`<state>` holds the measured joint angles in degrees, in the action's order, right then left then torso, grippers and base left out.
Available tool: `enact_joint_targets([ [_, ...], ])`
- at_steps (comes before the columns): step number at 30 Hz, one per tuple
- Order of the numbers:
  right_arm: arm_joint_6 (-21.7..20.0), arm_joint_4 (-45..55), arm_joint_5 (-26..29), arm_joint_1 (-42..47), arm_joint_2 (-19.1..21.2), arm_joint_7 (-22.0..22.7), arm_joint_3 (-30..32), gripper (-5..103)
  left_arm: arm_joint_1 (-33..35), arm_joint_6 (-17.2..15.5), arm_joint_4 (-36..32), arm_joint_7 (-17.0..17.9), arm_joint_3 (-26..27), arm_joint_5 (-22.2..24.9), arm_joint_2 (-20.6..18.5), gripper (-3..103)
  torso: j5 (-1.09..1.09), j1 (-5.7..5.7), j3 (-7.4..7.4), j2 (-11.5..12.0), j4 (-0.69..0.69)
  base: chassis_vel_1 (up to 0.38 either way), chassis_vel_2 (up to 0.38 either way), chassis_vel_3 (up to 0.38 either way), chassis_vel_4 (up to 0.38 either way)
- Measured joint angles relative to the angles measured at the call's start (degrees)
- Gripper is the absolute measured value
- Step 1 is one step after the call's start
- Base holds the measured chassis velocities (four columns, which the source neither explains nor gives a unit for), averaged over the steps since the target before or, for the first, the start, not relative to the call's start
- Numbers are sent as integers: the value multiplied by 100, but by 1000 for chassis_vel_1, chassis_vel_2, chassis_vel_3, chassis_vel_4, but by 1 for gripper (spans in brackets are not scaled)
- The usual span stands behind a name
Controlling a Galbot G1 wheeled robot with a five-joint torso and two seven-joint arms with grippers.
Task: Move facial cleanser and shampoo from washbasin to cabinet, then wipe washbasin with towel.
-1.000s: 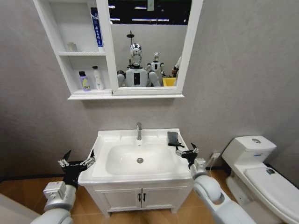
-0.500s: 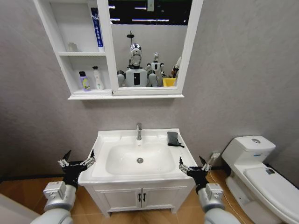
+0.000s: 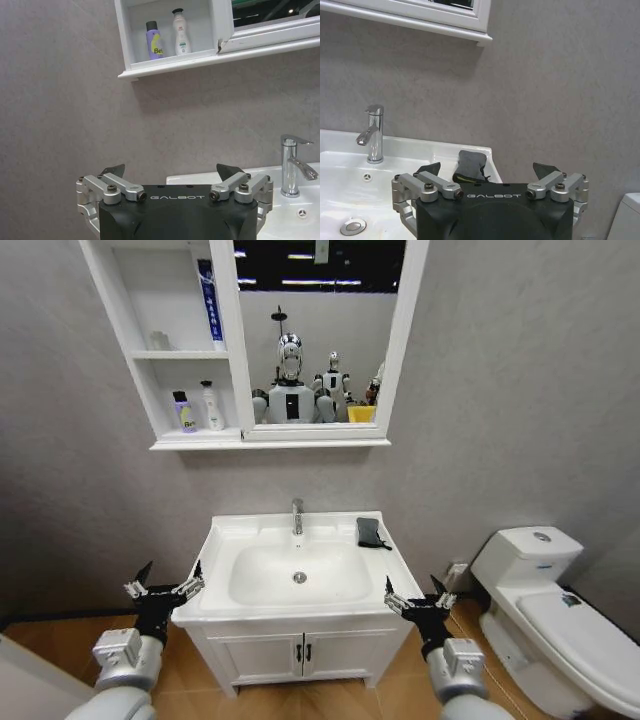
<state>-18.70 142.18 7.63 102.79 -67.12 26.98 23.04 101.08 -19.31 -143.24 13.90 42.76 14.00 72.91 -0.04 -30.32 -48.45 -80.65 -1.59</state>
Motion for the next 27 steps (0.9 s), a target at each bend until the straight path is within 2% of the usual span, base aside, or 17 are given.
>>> enact_joint_targets([
  [2, 22, 0, -29, 23, -19, 0, -21, 100, 0, 0, 0, 0, 1, 0, 0, 100, 5, 0, 0, 0, 0, 216, -259, -226, 238],
  [4, 26, -2, -34, 31, -23, 1, -34, 100, 0, 0, 0, 0, 0, 0, 0, 100, 0, 0, 0, 0, -1, 273, -263, -226, 240],
  [6, 30, -19, -55, 46, -24, 12, -55, 100, 0, 0, 1, -1, 0, 0, 0, 100, 7, 2, 1, -1, 0, 252, -277, -253, 256],
  [8, 32, -27, -64, 51, -18, 14, -65, 100, 0, 0, 0, 0, 0, 0, 0, 100, 0, 1, 0, -1, 1, 281, -290, -280, 281],
  [11, 33, -28, -68, 53, -9, 15, -73, 100, 0, 0, 1, 0, 0, 0, 0, 100, 1, -1, -1, 0, 0, 333, -317, -302, 315],
  [14, 35, -31, -71, 52, -2, 15, -90, 100, 0, 0, 1, 0, 0, 0, 0, 100, 9, 3, 2, -2, 1, 348, -353, -338, 347],
  [15, 36, -44, -71, 52, 3, 15, -102, 100, 0, 0, 1, 0, 0, 0, 0, 100, 0, 0, -1, -1, 2, 385, -370, -369, 350],
  [17, 39, -46, -74, 60, 6, 16, -108, 100, 0, 0, 0, 0, 0, 0, 0, 100, -2, 0, 0, -1, -2, 385, -370, -350, 372],
  [18, 52, -46, -83, 80, 9, 16, -118, 100, 0, 0, 1, 0, 0, 0, 0, 100, 12, 3, 2, -3, 1, 335, -387, -350, 347],
  [21, 81, -60, -102, 107, 13, 16, -130, 100, 0, 0, 1, 0, -1, 1, 1, 100, -2, 1, 0, 0, 2, 354, -368, -369, 357],
  [23, 92, -62, -112, 122, 13, 16, -138, 100, 0, 0, 0, 0, 2, 0, 0, 100, -1, 1, 0, -1, -1, 377, -372, -343, 363],
  [24, 100, -62, -123, 138, 16, 16, -142, 100, 0, 0, 1, 0, 0, 0, 0, 100, 13, 4, 2, -3, 0, 351, -363, -343, 353],
  [25, 104, -68, -132, 142, 18, 15, -155, 100, 0, 0, 0, 0, 2, 0, 0, 100, -3, 4, 1, -3, 1, 351, -347, -352, 353],
  [27, 104, -79, -139, 144, 25, 14, -168, 100, 0, 0, 0, 0, 1, 0, 0, 100, -2, -2, -2, 0, -1, 363, -357, -348, 361],
])
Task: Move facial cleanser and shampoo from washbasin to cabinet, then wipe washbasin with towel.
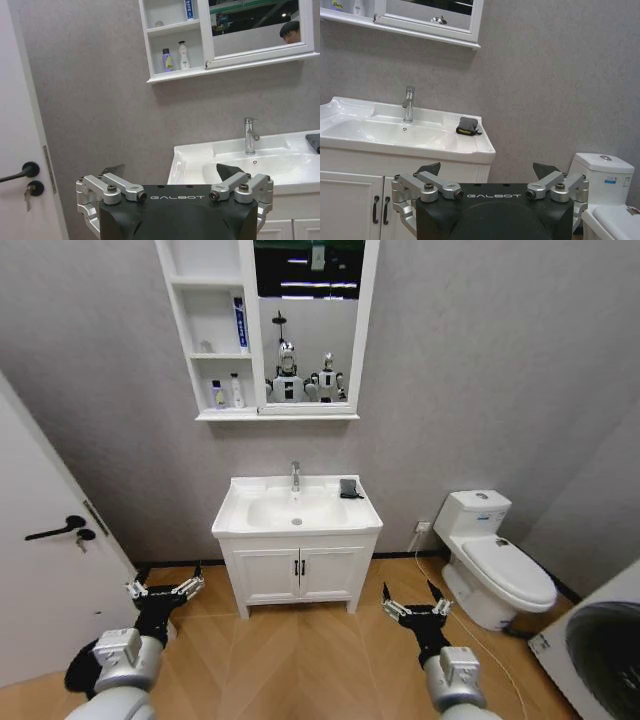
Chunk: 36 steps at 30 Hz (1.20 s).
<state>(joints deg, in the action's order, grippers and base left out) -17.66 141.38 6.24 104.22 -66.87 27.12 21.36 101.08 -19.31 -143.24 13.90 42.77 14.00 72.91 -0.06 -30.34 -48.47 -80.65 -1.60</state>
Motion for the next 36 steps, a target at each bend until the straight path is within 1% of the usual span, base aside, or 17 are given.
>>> enact_joint_targets([
  [1, 0, 0, 0, 0, 0, 0, 0, 100, 0, 0, 0, 0, 0, 0, 0, 100, 0, 0, 0, 0, 0, 374, -366, -344, 369],
  [2, 0, -11, -2, -8, 1, -5, -13, 100, 0, 0, 1, 0, 0, 0, 0, 100, 12, 2, 2, -2, 1, 319, -366, -327, 331],
  [4, 1, -29, -9, -23, 2, -11, -19, 100, 0, 0, 0, 0, 0, 0, 0, 100, 7, 5, 4, -3, 1, 355, -334, -327, 339],
  [5, 0, -46, -15, -38, 2, -26, -25, 100, 0, 0, 0, 0, -1, 0, 0, 100, -1, 2, 1, 0, 3, 355, -356, -366, 339],
  [6, 21, -63, -20, -49, -1, -67, -33, 100, -1, 0, 0, 0, 1, 0, 0, 100, 2, 0, 1, 0, 0, 376, -384, -324, 335],
  [7, 62, -81, -28, -59, -2, -111, -30, 100, 0, 0, 1, 0, -1, 0, 0, 100, 16, 3, 3, -2, 1, 327, -384, -324, 321],
  [8, 62, -81, -28, -59, -2, -111, -30, 100, 0, 0, 1, 0, -1, 0, 0, 100, 16, 3, 3, -2, 1, 327, -384, -324, 321],
  [9, 117, -122, -47, -87, -2, -212, -13, 100, -1, 0, 0, 0, 1, 0, 0, 100, 0, 5, 3, -2, 1, 353, -344, -336, 321],
  [11, 142, -148, -63, -109, -1, -309, 14, 100, 0, 0, 0, 0, -1, 0, 0, 100, -1, 3, 1, -1, 3, 353, -318, -355, 346],
  [12, 146, -154, -74, -129, -3, -378, 29, 100, 0, 0, 0, 0, 0, 0, 0, 100, 3, 5, 3, -2, -2, 286, -318, -242, 267],
  [13, 147, -156, -75, -160, -5, -413, 30, 100, 1, 0, 0, 0, 1, 0, 0, 100, 10, 8, 5, -5, 6, 202, -189, -242, 207],
  [15, 148, -167, -77, -193, -7, -435, 30, 100, 1, 0, 0, 1, 1, 0, 0, 100, 7, 8, 5, -5, 5, 202, -42, -199, 207],
  [19, 102, -194, -171, -222, -3, -437, 30, 100, 0, 0, 0, 1, -1, 0, 0, 100, 4, 7, 3, -3, -5, 34, -36, -157, 108],
  [20, 102, -194, -171, -222, -3, -437, 30, 100, 0, 0, 0, 1, -1, 0, 0, 100, 4, 7, 3, -3, -5, 7, -59, -79, 40],
  [23, 78, -197, -191, -229, -2, -424, 28, 100, -1, 0, 1, 1, -1, 0, 1, 100, 4, -3, -1, 3, 4, -71, 5, 66, -17],
  [31, 73, -197, -193, -232, -3, -416, 27, 100, -1, 0, 0, 1, -1, 0, 0, 100, 6, -1, 1, 2, -1, -29, 32, 49, -16],
  [36, 71, -197, -193, -230, -4, -414, 27, 100, 0, 0, 0, 0, -1, 0, 0, 100, 5, 4, 2, -2, 1, 0, 0, 0, 0],
])
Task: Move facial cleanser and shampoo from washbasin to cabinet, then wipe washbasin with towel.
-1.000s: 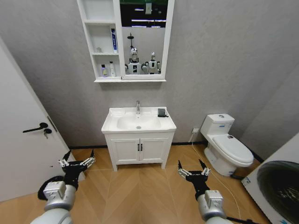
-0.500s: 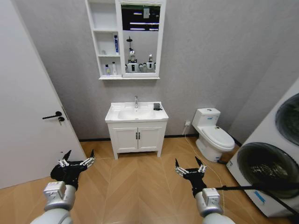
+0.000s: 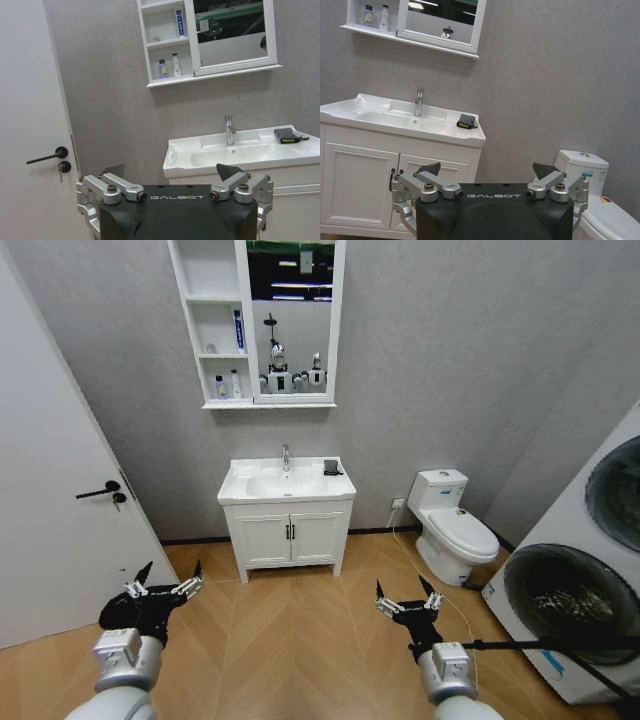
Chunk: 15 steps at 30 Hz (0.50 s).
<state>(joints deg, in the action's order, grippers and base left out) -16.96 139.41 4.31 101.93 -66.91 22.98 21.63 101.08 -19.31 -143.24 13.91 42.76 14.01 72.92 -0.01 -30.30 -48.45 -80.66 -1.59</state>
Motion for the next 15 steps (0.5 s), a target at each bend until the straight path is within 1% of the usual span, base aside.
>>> enact_joint_targets([
  [4, -2, 0, 0, 1, 0, 2, 0, 100, 1, 0, 0, 0, 0, 0, 0, 100, 0, 0, 0, 0, 0, 0, 0, 0, 0],
  [11, -5, 1, 0, 2, 0, 4, 0, 100, 0, 0, 0, 0, 0, 0, 0, 100, 0, -1, 0, 0, 4, 43, 54, 65, 43],
  [15, -5, 2, 1, 3, 0, 6, 0, 100, 0, 0, 0, 0, 0, 0, 0, 100, 0, -1, 0, 0, 0, 13, 8, 6, 8],
])
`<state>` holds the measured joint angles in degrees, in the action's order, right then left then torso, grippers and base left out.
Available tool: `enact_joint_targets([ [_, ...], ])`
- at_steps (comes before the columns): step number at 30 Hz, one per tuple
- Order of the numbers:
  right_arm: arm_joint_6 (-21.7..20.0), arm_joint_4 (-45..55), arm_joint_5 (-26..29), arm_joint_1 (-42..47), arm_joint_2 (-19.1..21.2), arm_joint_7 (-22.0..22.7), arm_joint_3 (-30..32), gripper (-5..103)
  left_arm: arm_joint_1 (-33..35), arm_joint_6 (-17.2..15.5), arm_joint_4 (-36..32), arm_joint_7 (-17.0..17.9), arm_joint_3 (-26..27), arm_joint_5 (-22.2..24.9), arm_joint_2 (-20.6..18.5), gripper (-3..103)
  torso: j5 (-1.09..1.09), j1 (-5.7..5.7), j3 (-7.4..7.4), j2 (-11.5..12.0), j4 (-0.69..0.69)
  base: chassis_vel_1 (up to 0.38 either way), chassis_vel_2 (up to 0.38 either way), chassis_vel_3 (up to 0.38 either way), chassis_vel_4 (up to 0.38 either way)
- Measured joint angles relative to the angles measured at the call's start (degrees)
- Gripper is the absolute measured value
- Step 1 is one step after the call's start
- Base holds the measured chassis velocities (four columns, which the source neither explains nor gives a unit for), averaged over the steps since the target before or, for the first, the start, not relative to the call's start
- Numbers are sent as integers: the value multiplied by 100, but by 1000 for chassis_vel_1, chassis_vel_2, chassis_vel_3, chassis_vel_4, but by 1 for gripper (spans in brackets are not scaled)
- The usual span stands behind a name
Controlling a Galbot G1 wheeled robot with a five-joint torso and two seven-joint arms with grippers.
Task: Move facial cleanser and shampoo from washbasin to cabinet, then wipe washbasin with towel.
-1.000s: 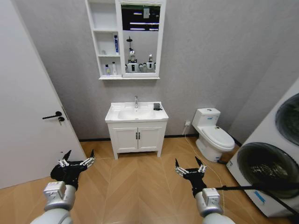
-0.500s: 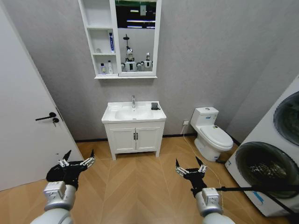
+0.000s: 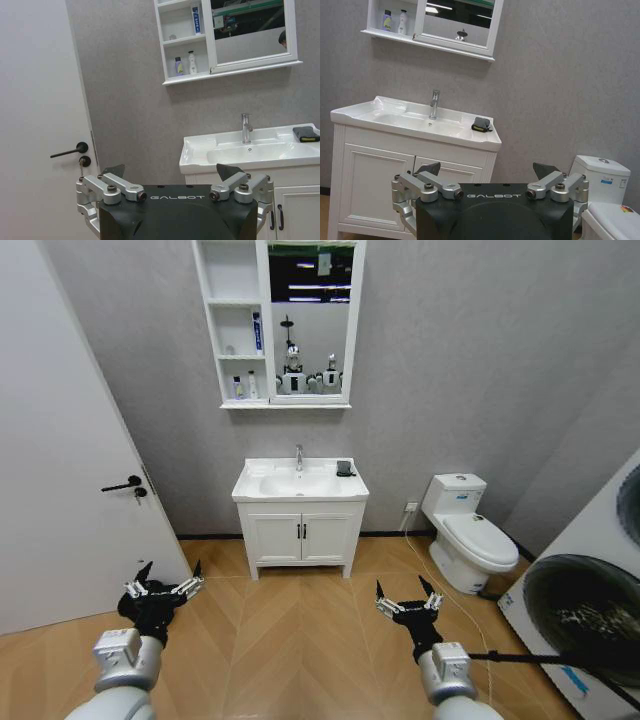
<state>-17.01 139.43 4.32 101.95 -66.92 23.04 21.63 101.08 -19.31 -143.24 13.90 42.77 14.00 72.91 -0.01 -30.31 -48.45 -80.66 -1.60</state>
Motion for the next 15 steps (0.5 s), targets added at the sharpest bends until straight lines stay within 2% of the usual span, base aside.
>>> enact_joint_targets([
  [15, -1, 2, 2, 1, 0, 3, 0, 100, 0, 0, 0, 0, 0, 0, 0, 100, 0, 0, 0, 0, 1, 0, 0, 0, 0],
])
